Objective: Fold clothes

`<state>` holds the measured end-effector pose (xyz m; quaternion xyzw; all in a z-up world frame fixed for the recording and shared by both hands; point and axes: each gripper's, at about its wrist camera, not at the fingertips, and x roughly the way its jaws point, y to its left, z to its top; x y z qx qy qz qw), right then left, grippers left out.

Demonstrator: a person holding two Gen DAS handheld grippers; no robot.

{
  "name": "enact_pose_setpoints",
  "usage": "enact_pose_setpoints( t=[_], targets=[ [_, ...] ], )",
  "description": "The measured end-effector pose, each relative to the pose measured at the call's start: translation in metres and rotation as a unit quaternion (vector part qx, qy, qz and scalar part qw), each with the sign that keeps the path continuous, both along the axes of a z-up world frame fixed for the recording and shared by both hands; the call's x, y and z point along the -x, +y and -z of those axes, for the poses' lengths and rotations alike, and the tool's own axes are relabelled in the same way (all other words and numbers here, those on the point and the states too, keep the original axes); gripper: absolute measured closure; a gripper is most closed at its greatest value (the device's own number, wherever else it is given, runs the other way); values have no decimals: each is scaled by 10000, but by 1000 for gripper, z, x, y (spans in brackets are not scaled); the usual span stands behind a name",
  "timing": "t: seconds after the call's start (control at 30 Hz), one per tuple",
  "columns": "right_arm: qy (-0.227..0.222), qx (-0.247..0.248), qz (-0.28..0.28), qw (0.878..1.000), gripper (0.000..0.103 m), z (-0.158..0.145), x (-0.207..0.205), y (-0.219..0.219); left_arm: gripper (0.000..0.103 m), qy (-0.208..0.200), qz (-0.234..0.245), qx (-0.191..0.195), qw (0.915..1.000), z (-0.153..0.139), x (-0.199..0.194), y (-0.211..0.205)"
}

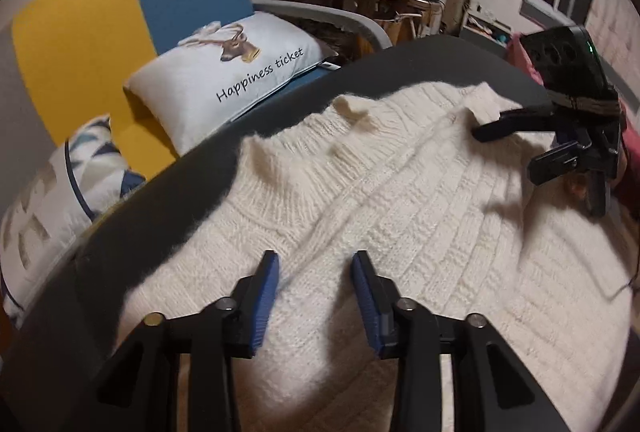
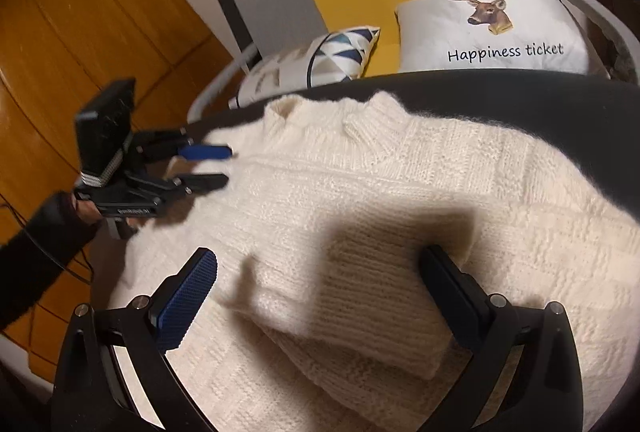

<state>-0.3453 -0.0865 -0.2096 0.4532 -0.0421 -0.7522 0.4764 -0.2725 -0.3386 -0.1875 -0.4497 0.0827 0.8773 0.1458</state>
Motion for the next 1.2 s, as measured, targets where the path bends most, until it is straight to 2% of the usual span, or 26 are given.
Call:
enact_pose_setpoints(
  t=[0.03, 0.07, 0.13, 0.27, 0.37, 0.43, 0.47, 0.53, 0.67, 0.73, 0.9, 1.03, 1.13, 1.2],
  targets=[
    [0, -42, 28, 10000, 0, -3, 0, -1, 89, 19, -9, 33, 10000, 0, -2, 2],
    [0, -85, 55, 9999, 0, -5, -1, -1, 94, 73, 11, 172, 9998, -1, -4, 6],
    [89, -218, 97, 9997, 0, -12, -3, -4, 97, 265, -82, 382, 9989, -2, -9, 14],
    [707, -449, 111, 9964, 0, -34, -10, -14, 98, 623, -606, 171, 9961, -10, -6, 4],
    [722, -770, 200, 9942, 0, -27, -5, -19, 98, 525, -970, 34, 9939, -1, 1, -6],
    [513, -1244, 349, 9903, 0, -8, 3, -22, 96, 474, -1003, -5, 9938, 6, 0, -5],
    [530, -1327, 418, 9888, 0, -2, 4, -20, 94, 511, -1036, -79, 9933, 2, -1, -7],
    [614, -1185, 375, 9903, 0, -2, 1, -14, 81, 585, -1102, -226, 9919, -6, -5, -10],
    [315, -435, 487, 9974, 0, -16, 2, 15, 81, 729, -1202, -532, 9886, -23, -11, -14],
    [86, -102, 483, 9987, 0, -19, 4, 29, 80, 761, -953, -780, 9895, -29, -14, -4],
    [-354, 120, 564, 9977, 0, -11, 13, 39, 80, 574, -451, -705, 9948, -11, -6, 43],
    [-518, 212, 455, 9974, 0, -5, 20, 32, 80, 453, -166, -678, 9965, 4, -6, 71],
    [-600, 298, 341, 9972, 0, -5, 29, 23, 78, 306, -194, -549, 9978, 12, -2, 80],
    [-610, 505, 404, 9960, 0, -8, 37, 19, 77, 239, -272, -650, 9972, 13, 0, 80]
  ],
)
